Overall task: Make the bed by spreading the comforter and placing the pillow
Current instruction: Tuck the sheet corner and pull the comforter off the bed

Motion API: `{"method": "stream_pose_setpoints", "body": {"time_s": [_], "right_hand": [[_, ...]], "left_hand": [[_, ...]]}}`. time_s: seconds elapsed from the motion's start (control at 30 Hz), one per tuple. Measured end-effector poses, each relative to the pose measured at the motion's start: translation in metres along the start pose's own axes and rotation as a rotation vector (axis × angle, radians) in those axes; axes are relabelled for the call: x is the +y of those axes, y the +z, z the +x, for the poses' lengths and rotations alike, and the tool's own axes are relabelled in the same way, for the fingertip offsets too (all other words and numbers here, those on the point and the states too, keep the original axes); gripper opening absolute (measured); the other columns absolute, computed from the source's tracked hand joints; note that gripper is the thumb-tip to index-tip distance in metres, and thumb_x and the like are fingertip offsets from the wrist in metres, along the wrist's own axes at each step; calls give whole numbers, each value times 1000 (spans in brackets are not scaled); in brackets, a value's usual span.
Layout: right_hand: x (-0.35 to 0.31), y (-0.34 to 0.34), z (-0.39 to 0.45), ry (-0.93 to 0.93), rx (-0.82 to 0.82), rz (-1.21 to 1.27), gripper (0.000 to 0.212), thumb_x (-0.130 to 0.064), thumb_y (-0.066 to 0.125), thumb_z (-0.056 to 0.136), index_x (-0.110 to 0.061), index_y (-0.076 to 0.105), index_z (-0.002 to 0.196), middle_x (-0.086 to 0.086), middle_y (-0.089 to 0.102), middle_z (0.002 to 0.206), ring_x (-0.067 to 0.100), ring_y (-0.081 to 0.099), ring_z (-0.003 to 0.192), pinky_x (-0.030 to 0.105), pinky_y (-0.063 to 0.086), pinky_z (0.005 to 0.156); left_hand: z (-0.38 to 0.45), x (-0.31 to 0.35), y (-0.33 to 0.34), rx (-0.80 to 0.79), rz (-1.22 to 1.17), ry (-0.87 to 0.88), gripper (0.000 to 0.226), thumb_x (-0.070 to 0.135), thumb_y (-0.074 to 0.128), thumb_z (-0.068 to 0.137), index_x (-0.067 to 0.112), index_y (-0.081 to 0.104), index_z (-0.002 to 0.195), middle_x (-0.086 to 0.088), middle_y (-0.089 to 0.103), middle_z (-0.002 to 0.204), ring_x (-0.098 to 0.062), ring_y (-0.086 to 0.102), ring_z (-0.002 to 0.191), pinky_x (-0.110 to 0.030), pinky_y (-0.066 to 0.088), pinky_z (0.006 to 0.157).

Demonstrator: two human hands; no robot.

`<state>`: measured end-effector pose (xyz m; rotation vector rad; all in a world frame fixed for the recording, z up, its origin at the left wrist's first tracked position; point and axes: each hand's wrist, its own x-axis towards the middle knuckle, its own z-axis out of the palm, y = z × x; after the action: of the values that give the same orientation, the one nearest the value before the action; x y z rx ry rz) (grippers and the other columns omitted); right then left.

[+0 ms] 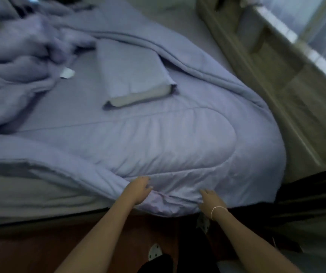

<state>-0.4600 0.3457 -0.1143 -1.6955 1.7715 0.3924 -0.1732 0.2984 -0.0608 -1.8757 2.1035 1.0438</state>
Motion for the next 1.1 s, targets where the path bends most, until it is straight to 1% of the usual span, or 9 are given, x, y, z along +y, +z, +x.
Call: {"method": "stream_pose_setpoints", "body": {"time_s": [0.07,0.2,0.3,0.37,0.47,0.7,0.8,0.9,1.1], "right_hand": [[-48,-19,6,-73,53,-19,56,-29,48,90,-17,32,143,7,39,146,28,34,134,35,29,111],[-154,-55,12,-243,159,16,54,-27,53,88,-18,40,139,9,45,141,27,41,130,38,36,108],[-232,-70,13,-404,195,23,54,-27,53,90,-18,38,141,8,42,145,26,38,133,35,31,112],[-276,-74,14,-493,209,18,54,-31,52,91,-21,37,142,6,39,147,25,34,135,37,30,113],[-336,-72,19,-623,208,5,53,-32,52,91,-19,38,141,6,41,146,24,35,134,37,30,113],[-438,-45,35,-754,151,18,49,-38,54,89,-22,45,135,3,47,141,24,41,129,37,33,110],[-494,-38,54,-755,113,32,50,-42,54,89,-22,46,135,3,48,140,24,43,128,35,34,109],[-554,-41,78,-733,64,36,53,-47,54,89,-24,45,135,3,48,141,25,43,128,38,36,108],[-677,-57,121,-699,51,101,56,-42,57,88,-19,43,137,8,48,140,28,43,128,38,34,108]], "left_hand": [[-25,-27,-33,125,-35,-32,47,30,48,95,13,41,138,-10,44,143,-25,43,131,-31,33,108],[-81,-87,-93,329,-119,-114,47,30,48,95,15,40,139,-10,43,144,-25,42,131,-28,31,109],[-118,-130,-129,466,-183,-193,48,28,49,95,15,39,140,-13,43,142,-29,45,127,-34,34,108],[-135,-152,-147,549,-218,-232,47,27,50,94,15,41,138,-13,46,138,-32,51,118,-38,40,103],[-150,-185,-161,655,-247,-266,44,24,52,93,15,45,135,-13,50,131,-31,52,115,-38,42,100],[-160,-249,-171,711,-308,-321,41,27,51,93,18,47,133,-7,50,131,-28,56,105,-38,47,92],[-157,-298,-187,689,-298,-353,41,28,51,92,19,47,132,-8,49,133,-29,53,114,-38,46,93],[-154,-350,-215,685,-278,-419,42,27,50,93,16,45,134,-9,47,137,-30,48,123,-38,44,98],[-152,-434,-275,664,-247,-482,46,25,50,92,17,43,137,-10,43,139,-32,49,120,-41,42,100]]}}
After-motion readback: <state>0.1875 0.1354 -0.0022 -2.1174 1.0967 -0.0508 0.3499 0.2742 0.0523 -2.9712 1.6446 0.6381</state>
